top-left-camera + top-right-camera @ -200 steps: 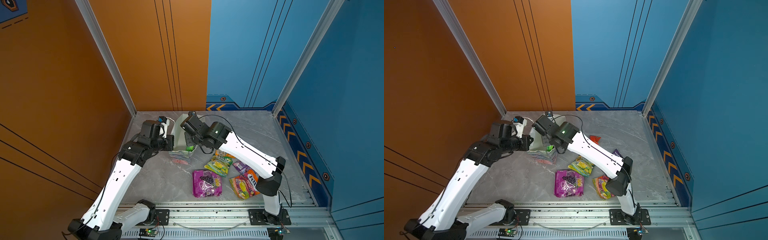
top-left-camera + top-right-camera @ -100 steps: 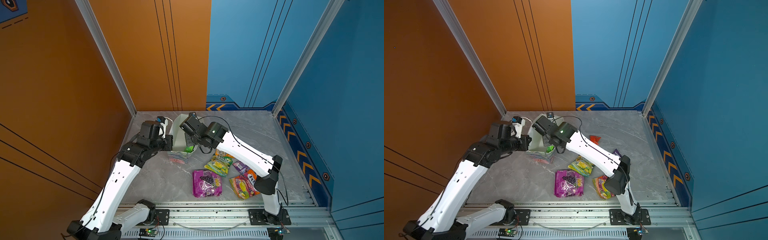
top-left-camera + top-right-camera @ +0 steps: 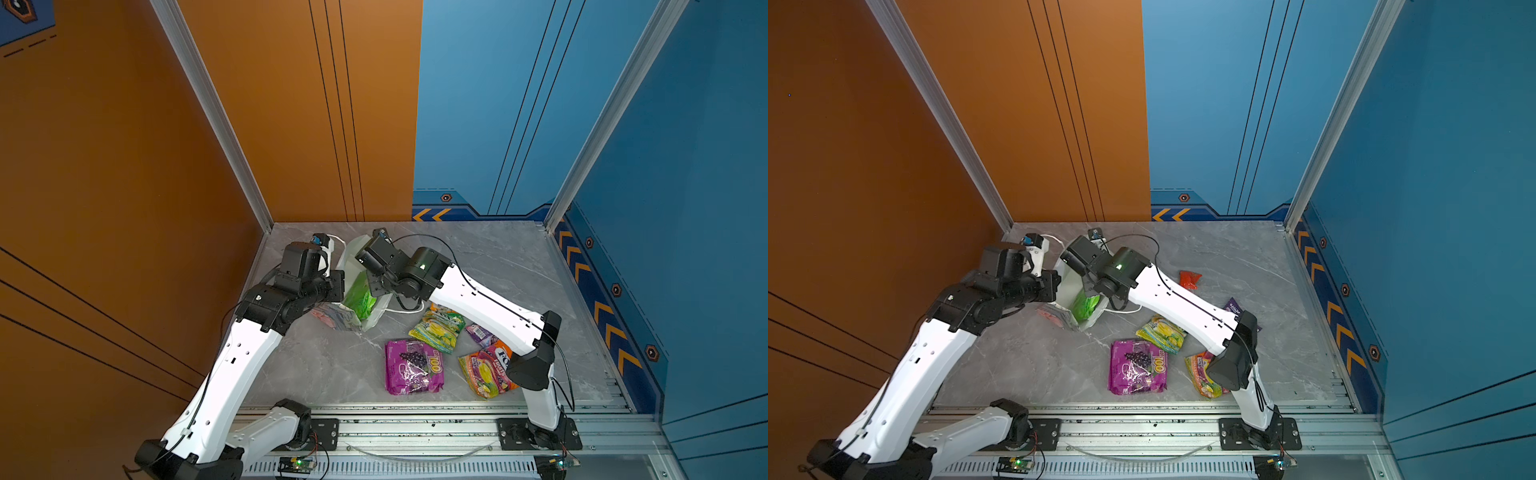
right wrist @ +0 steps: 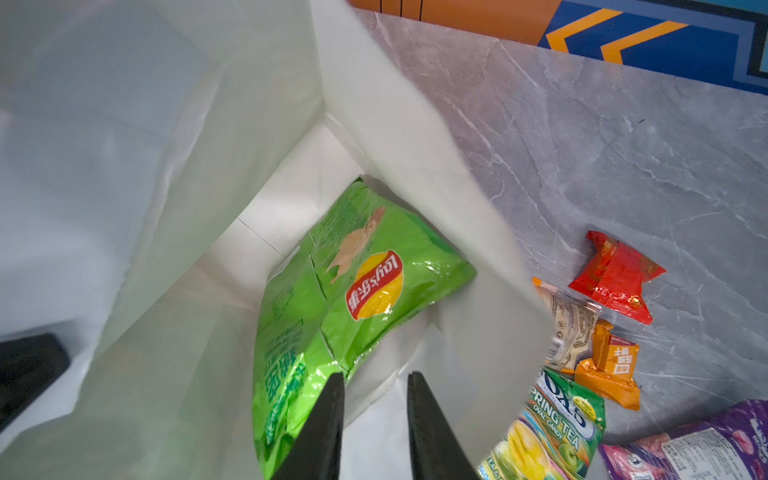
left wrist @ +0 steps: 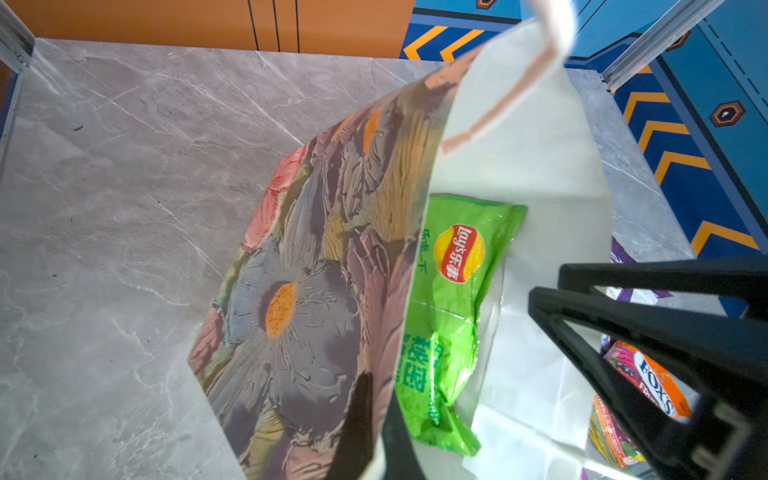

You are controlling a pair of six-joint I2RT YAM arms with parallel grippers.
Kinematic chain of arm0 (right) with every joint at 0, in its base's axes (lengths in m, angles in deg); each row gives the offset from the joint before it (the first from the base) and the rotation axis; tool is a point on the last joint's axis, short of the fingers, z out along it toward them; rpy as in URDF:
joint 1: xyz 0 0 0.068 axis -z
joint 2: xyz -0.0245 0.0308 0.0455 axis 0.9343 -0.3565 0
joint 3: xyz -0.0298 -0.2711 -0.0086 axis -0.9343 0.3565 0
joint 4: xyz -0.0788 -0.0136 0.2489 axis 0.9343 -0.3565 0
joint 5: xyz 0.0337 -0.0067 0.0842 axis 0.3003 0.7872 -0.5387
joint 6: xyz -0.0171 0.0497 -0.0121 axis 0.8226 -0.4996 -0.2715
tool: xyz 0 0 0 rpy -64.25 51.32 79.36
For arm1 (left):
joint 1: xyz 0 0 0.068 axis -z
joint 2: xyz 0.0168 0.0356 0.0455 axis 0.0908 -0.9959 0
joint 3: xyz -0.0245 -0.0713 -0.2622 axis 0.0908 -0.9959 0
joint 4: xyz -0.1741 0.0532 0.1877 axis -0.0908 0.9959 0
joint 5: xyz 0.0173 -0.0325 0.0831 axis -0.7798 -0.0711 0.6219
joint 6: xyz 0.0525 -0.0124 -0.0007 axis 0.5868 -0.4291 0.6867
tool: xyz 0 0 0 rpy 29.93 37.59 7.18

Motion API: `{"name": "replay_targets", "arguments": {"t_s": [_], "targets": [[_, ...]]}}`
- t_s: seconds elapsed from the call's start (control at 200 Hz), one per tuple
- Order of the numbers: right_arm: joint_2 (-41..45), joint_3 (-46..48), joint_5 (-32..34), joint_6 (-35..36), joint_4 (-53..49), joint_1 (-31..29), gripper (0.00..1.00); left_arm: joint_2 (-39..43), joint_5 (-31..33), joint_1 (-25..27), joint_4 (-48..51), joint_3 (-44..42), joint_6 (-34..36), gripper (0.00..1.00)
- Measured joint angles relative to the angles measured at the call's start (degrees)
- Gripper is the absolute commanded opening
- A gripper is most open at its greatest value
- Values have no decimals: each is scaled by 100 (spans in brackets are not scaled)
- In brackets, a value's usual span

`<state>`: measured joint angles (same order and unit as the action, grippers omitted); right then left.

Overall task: Place the snacks into the paper bag
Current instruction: 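Open the right gripper and move it toward the orange Fox's candy bag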

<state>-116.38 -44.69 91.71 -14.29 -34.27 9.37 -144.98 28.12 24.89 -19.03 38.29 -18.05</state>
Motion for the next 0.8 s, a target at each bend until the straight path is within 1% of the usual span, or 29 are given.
{"name": "replay_targets", "arguments": {"t_s": [0.12,0.22,0.581,0.801], "targets": [[396,118,59,83,55,-72,37,-26,28,-17,0,0,0,0],[973,525,142,160,275,-140,41,-48,44,-17,0,-2,0,0],[3324,2903,490,205,1438,-140,49,-109,68,-26,17,-7,0,0],[4516,4256,621,48,1635,192,51,-118,181,-50,17,-9,0,0]]}}
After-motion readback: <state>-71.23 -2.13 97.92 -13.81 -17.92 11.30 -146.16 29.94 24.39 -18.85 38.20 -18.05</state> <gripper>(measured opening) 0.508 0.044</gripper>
